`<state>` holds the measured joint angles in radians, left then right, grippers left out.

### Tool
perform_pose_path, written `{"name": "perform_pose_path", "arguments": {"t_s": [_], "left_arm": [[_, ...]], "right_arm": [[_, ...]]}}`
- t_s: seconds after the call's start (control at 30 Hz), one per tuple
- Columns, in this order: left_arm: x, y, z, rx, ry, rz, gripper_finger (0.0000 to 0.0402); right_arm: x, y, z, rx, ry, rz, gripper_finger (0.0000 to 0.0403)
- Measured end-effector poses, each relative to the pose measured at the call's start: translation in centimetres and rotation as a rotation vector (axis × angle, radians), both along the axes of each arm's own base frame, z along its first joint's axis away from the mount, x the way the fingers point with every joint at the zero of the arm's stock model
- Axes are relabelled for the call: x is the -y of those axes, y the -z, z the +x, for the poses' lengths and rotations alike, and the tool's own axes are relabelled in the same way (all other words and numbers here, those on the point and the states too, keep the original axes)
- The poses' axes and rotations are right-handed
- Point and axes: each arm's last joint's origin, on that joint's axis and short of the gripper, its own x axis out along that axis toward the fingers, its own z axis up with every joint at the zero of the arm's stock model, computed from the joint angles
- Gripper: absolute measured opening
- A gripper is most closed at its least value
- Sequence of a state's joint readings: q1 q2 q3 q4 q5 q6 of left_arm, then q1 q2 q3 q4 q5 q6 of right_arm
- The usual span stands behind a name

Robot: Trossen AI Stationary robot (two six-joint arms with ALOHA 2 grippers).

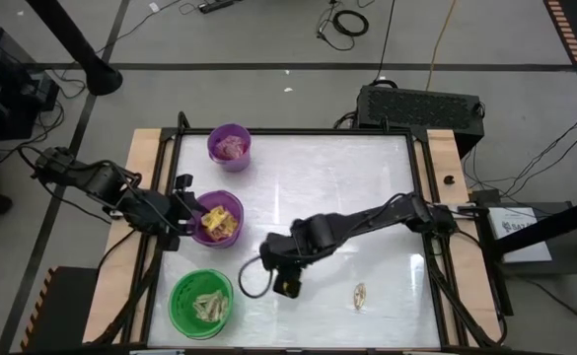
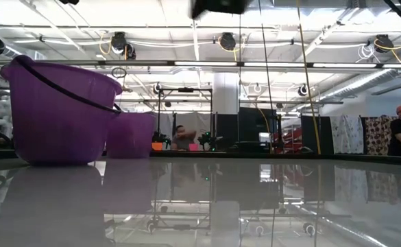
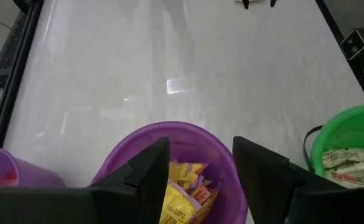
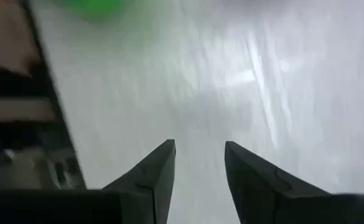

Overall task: Sort candy by brand, put in halloween buckets
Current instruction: Put the white candy into the green bucket

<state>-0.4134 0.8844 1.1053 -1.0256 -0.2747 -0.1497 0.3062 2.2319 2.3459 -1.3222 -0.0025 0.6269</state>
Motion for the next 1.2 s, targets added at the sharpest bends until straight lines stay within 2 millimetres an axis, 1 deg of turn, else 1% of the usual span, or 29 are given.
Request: {"name": "perform_pose_path", "arguments": {"t_s": [0.13,0.23,0.3,0.37,0.53,0.6,0.77,0.87,1.0,1.1,1.2], "left_arm": [[0.1,0.2,0.3,-0.011,-0.001,0.006,0.0185],[0.3,0.3,0.6,-0.021,-0.003,0.012,0.0185],[0.4,0.5,0.9,-0.029,-0.002,0.016,0.0185],[0.5,0.6,1.2,-0.032,-0.001,0.018,0.0185],[0.8,0.9,1.8,-0.054,0.003,0.031,0.0185],[0.8,1.0,1.8,-0.061,0.012,0.023,0.0185],[0.8,1.1,1.6,-0.090,0.024,0.006,0.0185],[0.7,1.3,1.3,-0.125,0.003,-0.003,0.0185],[0.5,1.5,0.8,-0.174,-0.028,-0.021,0.0185],[0.5,1.6,0.6,-0.194,-0.039,-0.040,0.0185],[0.4,1.5,0.5,-0.190,-0.040,-0.044,0.0185]], "right_arm": [[-1.2,2.4,-1.1,-0.216,0.035,-0.017,0.0132],[-2.0,3.6,-1.9,-0.371,0.079,0.033,0.0132],[-2.6,4.3,-1.8,-0.405,0.072,0.106,0.0132],[-3.3,5.1,-2.0,-0.443,0.062,0.139,0.0132],[-4.2,7.3,-3.0,-0.547,0.073,0.100,0.0132],[-4.6,8.0,-3.2,-0.557,0.057,0.094,0.0132],[-4.7,9.6,-3.2,-0.558,0.040,0.098,0.0132],[-4.1,10.1,-3.1,-0.576,0.046,0.093,0.0132],[-3.2,10.1,-2.8,-0.572,0.032,0.094,0.0132],[-2.5,9.8,-2.6,-0.557,0.020,0.090,0.0132],[-1.8,8.9,-2.6,-0.532,0.010,0.083,0.0132]]}}
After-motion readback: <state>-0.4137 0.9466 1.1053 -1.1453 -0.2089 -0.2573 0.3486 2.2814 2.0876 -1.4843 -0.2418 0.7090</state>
